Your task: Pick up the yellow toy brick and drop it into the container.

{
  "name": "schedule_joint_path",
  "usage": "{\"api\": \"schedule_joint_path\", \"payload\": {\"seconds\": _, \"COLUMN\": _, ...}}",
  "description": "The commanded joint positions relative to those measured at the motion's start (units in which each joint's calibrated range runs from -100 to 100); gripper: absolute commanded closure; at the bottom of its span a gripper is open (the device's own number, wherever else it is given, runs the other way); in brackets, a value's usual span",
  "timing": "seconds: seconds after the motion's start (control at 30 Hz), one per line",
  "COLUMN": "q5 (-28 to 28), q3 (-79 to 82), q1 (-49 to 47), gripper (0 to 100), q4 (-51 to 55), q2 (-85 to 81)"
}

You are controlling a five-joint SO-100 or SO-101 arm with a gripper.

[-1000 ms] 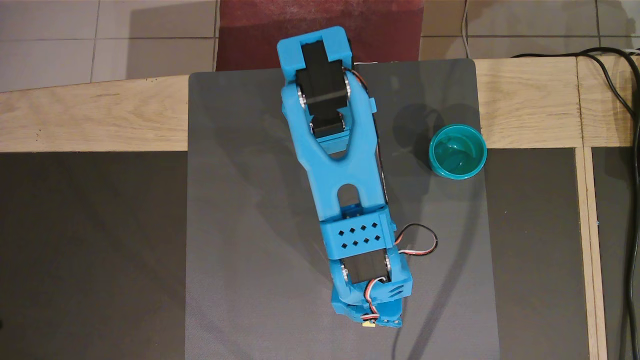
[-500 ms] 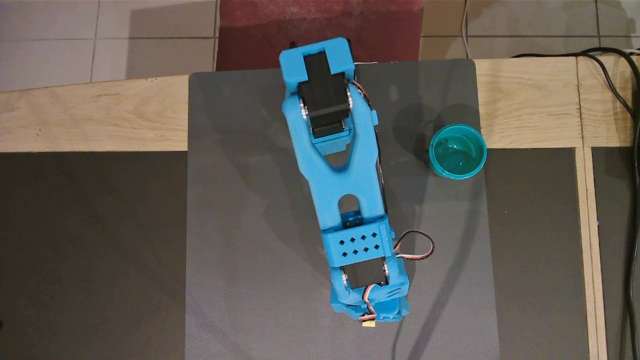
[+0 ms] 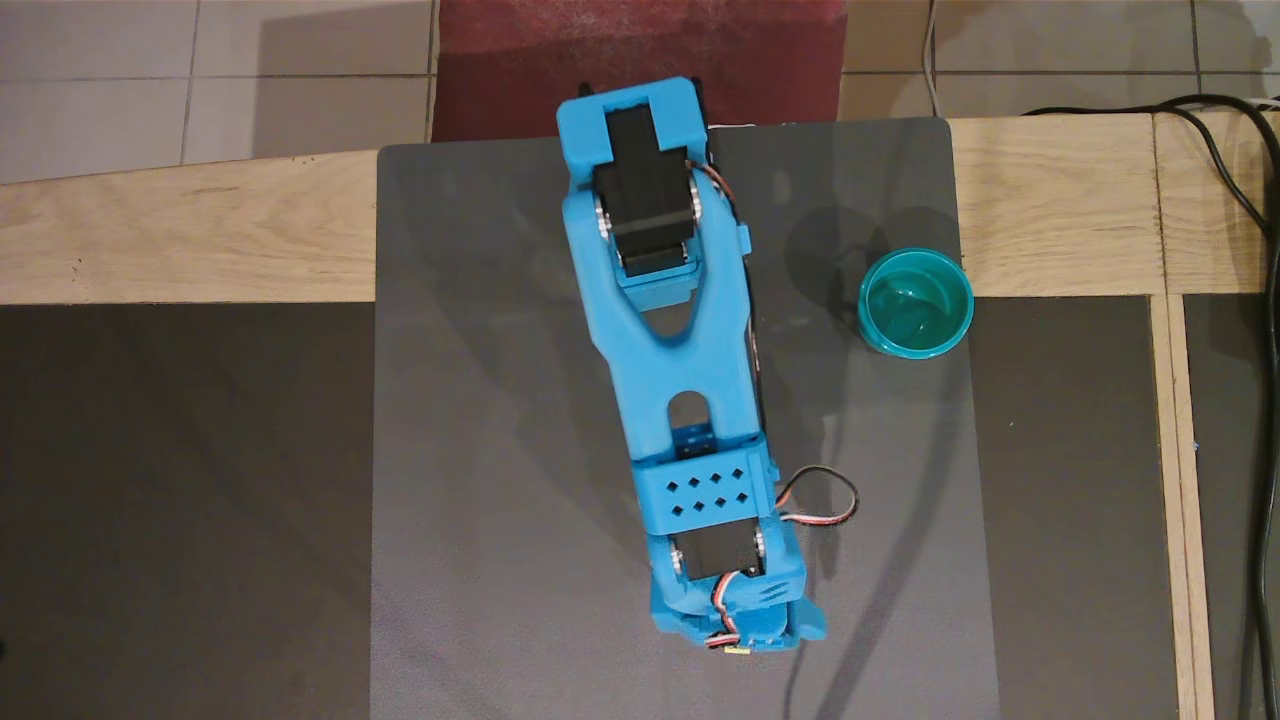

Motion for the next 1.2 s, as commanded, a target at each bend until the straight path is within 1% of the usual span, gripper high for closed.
{"api": "schedule_joint_path", "payload": {"seconds": 0.0, "q5": 0.9, "q3": 0.0, "q1": 0.5, "gripper": 68, "q4": -0.7, "q2": -0.1}}
{"api": "schedule_joint_path", "payload": {"seconds": 0.13, "q5": 1.1, "q3": 0.0, "q1": 0.5, "gripper": 68, "q4": -0.4, "q2": 0.1}}
{"api": "schedule_joint_path", "payload": {"seconds": 0.33, "q5": 1.0, "q3": -0.5, "q1": 0.5, "gripper": 68, "q4": -2.3, "q2": 5.0}}
{"api": "schedule_joint_path", "payload": {"seconds": 0.63, "q5": 1.1, "q3": -0.5, "q1": 0.5, "gripper": 68, "q4": -2.6, "q2": 6.1}}
{"api": "schedule_joint_path", "payload": {"seconds": 0.73, "q5": 1.2, "q3": -0.1, "q1": 0.5, "gripper": 68, "q4": -6.2, "q2": 6.5}}
{"api": "schedule_joint_path", "payload": {"seconds": 0.87, "q5": 1.2, "q3": -0.9, "q1": 0.1, "gripper": 68, "q4": -6.5, "q2": 10.2}}
{"api": "schedule_joint_path", "payload": {"seconds": 1.13, "q5": 1.3, "q3": -1.0, "q1": 0.5, "gripper": 68, "q4": -8.6, "q2": 11.1}}
{"api": "schedule_joint_path", "payload": {"seconds": 1.17, "q5": 1.3, "q3": -1.0, "q1": 0.5, "gripper": 70, "q4": -9.3, "q2": 11.3}}
